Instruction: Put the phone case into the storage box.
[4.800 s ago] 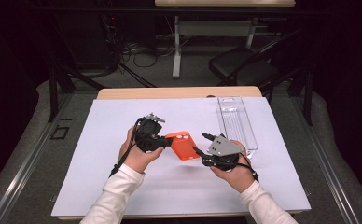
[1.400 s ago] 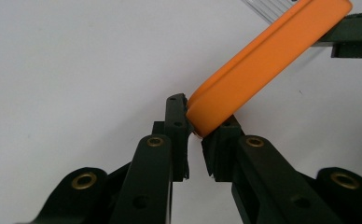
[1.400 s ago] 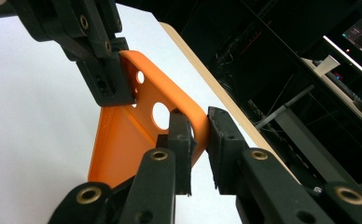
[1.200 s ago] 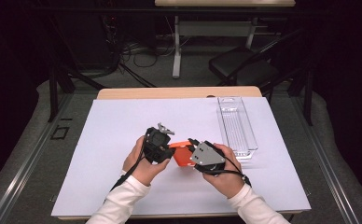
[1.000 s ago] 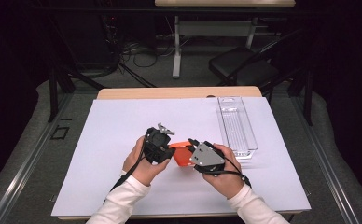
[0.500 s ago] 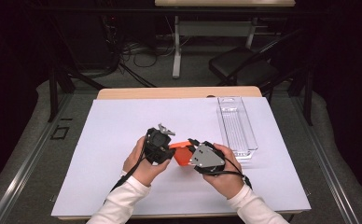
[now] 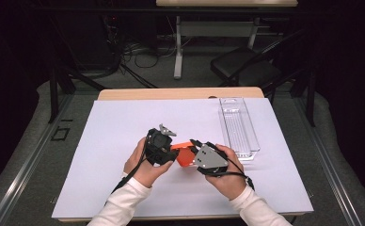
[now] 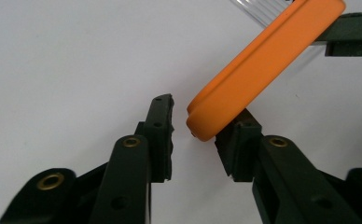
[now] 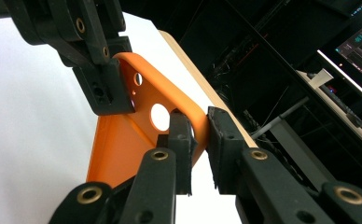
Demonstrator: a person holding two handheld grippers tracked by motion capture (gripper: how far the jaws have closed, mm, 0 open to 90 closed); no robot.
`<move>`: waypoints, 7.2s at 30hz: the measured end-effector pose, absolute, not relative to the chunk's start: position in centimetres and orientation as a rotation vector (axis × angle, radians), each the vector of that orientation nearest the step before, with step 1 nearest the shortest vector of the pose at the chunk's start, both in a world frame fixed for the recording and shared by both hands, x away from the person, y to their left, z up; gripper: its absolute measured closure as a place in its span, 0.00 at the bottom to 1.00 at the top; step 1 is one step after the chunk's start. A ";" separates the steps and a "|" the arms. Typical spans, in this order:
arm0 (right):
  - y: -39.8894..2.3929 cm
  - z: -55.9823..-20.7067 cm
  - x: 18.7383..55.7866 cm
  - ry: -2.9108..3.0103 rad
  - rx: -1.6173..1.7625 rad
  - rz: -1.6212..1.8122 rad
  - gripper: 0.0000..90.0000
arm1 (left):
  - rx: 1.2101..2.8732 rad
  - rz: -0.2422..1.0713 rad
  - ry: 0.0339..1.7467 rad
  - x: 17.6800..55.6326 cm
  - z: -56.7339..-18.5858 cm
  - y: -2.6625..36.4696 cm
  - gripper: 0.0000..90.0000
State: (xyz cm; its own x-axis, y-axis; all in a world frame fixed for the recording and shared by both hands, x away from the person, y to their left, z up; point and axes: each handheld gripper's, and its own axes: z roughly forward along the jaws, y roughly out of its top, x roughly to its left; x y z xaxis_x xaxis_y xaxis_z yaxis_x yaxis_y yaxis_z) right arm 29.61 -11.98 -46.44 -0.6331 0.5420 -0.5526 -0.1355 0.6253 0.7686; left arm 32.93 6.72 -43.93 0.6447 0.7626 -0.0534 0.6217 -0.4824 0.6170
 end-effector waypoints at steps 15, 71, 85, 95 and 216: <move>-13.7 -46.7 30.9 2.011 0.389 1.198 0.90 | 2.204 0.274 0.973 33.2 -43.4 7.8 0.56; -16.3 -47.6 32.9 1.874 0.365 1.377 0.90 | 2.076 0.256 0.916 35.2 -43.8 11.6 0.38; -16.6 -47.6 32.9 1.842 0.345 1.394 0.90 | 2.058 0.218 0.927 35.4 -44.1 12.2 0.27; -16.9 -47.6 33.1 1.825 0.331 1.390 0.90 | 2.058 0.201 0.951 35.8 -44.4 12.6 0.18; -28.2 -43.3 49.8 1.838 0.558 1.014 0.90 | 2.004 0.186 0.981 35.7 -44.6 13.8 0.00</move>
